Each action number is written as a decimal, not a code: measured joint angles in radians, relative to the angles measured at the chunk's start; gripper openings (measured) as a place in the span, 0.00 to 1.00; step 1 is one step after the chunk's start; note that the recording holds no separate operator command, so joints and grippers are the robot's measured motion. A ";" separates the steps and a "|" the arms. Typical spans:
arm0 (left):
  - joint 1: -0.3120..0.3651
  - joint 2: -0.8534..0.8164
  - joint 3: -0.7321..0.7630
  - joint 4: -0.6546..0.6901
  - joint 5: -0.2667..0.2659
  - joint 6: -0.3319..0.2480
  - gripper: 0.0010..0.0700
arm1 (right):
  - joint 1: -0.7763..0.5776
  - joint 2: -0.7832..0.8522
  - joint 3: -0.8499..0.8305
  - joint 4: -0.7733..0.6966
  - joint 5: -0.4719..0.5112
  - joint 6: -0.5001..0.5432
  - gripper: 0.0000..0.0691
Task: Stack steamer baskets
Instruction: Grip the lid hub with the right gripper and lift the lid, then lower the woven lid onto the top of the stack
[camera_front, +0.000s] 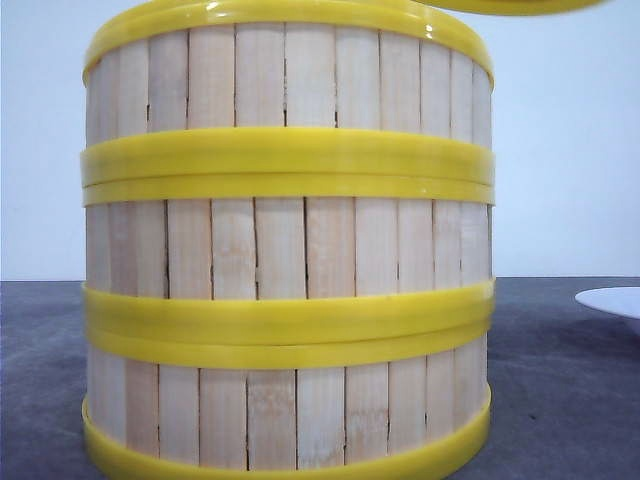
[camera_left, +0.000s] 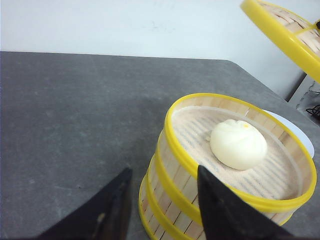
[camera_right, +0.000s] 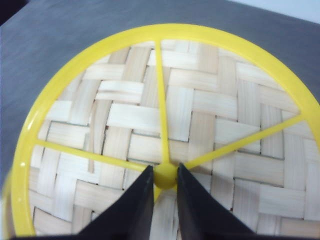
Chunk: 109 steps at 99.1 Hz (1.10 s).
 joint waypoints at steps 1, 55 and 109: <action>0.000 0.000 0.000 0.000 0.000 0.000 0.33 | 0.009 0.003 0.004 -0.005 0.001 0.000 0.08; 0.000 0.000 0.000 0.000 0.000 0.000 0.33 | 0.362 0.182 0.034 -0.049 0.158 -0.034 0.08; 0.000 0.000 0.000 -0.014 0.000 0.000 0.33 | 0.399 0.260 0.034 -0.050 0.179 -0.037 0.07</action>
